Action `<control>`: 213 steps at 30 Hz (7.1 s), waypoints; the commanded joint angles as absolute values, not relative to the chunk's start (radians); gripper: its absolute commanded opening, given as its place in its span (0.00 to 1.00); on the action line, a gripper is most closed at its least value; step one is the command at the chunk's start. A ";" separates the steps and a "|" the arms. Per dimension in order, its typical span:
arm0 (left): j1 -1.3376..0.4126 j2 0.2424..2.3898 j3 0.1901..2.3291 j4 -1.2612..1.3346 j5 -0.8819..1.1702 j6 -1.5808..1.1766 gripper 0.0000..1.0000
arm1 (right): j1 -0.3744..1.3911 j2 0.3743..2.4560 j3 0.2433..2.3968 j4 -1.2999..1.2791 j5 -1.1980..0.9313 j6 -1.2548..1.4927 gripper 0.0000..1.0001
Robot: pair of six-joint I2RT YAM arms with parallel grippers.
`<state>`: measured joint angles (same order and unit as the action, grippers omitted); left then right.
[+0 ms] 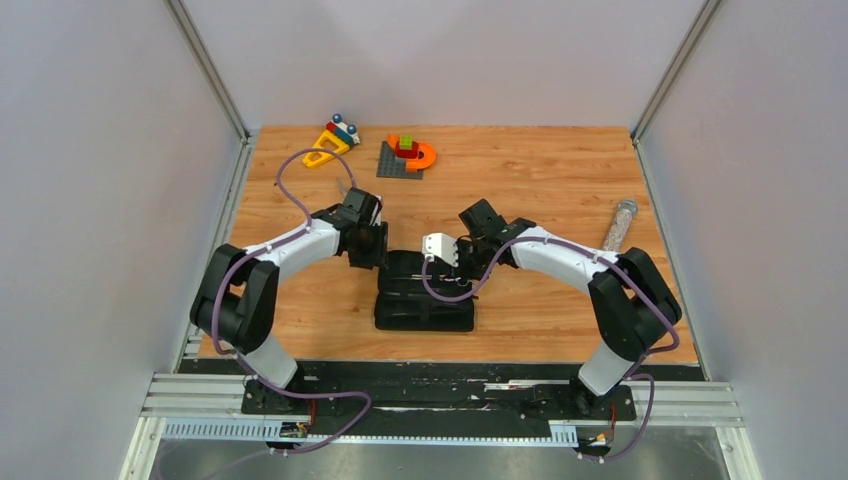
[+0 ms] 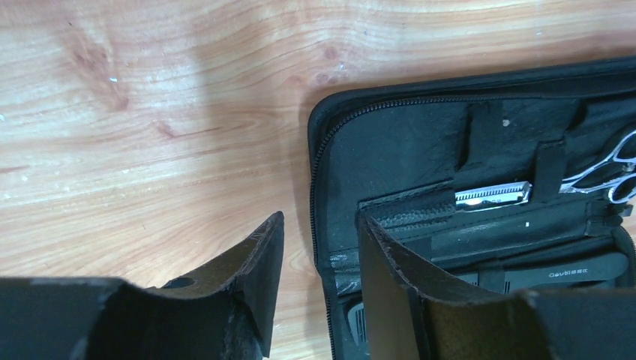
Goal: Sort the hair-cutting tools
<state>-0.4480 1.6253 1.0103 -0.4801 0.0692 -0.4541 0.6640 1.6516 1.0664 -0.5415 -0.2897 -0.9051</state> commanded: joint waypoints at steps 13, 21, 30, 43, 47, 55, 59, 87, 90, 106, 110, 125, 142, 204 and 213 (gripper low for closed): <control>-0.442 1.691 0.976 -0.422 0.121 -0.499 0.41 | 0.664 1.780 1.116 -0.499 -0.389 -0.954 0.28; -0.442 1.703 0.968 -0.415 0.139 -0.501 0.34 | 0.668 1.797 1.120 -0.511 -0.436 -0.978 0.22; -0.442 1.710 0.965 -0.400 0.163 -0.516 0.30 | 0.714 1.781 1.129 -0.519 -0.439 -0.991 0.16; -0.442 1.699 0.956 -0.396 0.183 -0.517 0.30 | 0.765 1.781 1.110 -0.436 -0.350 -0.996 0.13; -0.443 1.671 0.940 -0.412 0.198 -0.509 0.30 | 0.764 1.684 1.070 -0.438 -0.350 -0.966 0.20; -0.452 1.611 0.921 -0.472 0.240 -0.498 0.35 | 0.760 1.466 0.932 -0.429 -0.275 -0.873 0.33; -0.451 1.562 0.935 -0.508 0.218 -0.499 0.50 | 0.720 1.352 0.866 -0.334 -0.204 -0.739 0.36; -0.172 2.146 1.747 -0.626 -0.183 -0.460 0.75 | 0.494 1.006 0.786 -0.257 0.404 0.273 1.00; -0.171 2.201 1.816 -0.629 -0.191 -0.455 0.66 | 0.494 1.010 0.781 -0.268 0.413 0.277 1.00; -0.175 2.195 1.706 -0.739 -0.096 -0.420 0.28 | 0.490 0.989 0.775 -0.301 0.418 0.279 1.00; -0.204 2.076 1.550 -0.718 -0.069 -0.396 0.23 | 0.486 1.002 0.785 -0.299 0.395 0.268 1.00; -0.270 1.731 1.168 -0.644 -0.015 -0.336 0.02 | 0.482 1.063 0.818 -0.298 0.187 0.302 0.97; -0.295 1.522 1.084 -0.554 0.141 -0.186 0.00 | 0.482 1.122 0.817 -0.299 0.063 0.341 0.95; -0.700 1.889 1.342 -0.911 -0.081 0.374 0.00 | 0.482 1.333 0.792 -0.298 -0.115 0.411 0.91; -0.745 1.959 1.419 -0.932 -0.111 0.391 0.00 | 0.481 1.344 0.782 -0.293 -0.105 0.413 0.91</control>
